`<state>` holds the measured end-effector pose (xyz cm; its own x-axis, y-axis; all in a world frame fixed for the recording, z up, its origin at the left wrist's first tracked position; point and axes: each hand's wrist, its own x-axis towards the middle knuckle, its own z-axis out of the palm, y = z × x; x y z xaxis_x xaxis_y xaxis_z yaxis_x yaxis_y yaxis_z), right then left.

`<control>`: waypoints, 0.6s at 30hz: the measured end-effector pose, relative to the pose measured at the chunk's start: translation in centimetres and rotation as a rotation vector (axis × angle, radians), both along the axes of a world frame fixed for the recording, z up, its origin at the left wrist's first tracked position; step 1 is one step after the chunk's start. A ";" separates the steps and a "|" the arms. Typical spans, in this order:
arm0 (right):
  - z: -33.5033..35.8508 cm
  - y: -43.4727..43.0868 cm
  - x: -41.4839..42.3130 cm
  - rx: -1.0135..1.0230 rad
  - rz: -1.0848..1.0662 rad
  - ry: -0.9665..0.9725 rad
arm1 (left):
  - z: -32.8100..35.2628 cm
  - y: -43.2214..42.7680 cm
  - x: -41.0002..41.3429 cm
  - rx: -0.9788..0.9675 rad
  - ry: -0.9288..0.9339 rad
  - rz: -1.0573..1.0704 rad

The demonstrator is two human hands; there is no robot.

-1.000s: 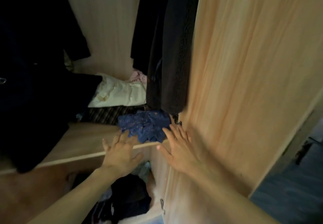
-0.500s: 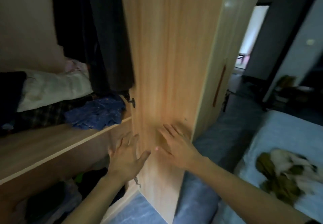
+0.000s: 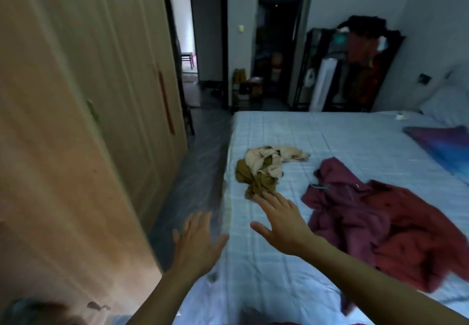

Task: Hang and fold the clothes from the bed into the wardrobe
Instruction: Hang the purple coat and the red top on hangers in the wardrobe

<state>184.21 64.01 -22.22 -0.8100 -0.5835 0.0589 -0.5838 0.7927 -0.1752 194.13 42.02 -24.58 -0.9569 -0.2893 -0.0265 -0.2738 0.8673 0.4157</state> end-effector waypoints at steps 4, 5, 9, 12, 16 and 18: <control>-1.2 8.1 -1.6 -0.063 -0.144 -0.037 | 0.4 5.9 -4.0 -0.064 -0.007 -0.105; -1.6 10.1 -2.2 -0.069 -0.173 -0.045 | 0.4 7.6 -5.0 -0.086 -0.015 -0.119; -2.7 18.3 -4.9 -0.096 -0.252 -0.077 | 0.1 15.5 -8.8 -0.108 -0.060 -0.194; -3.0 24.3 -7.4 -0.144 -0.304 -0.103 | -0.4 21.7 -11.3 -0.133 -0.103 -0.236; -3.1 31.2 -9.6 -0.127 -0.390 -0.118 | -1.5 28.0 -14.4 -0.134 -0.134 -0.296; -3.0 33.9 -10.3 -0.127 -0.412 -0.127 | -1.9 30.1 -15.9 -0.154 -0.151 -0.342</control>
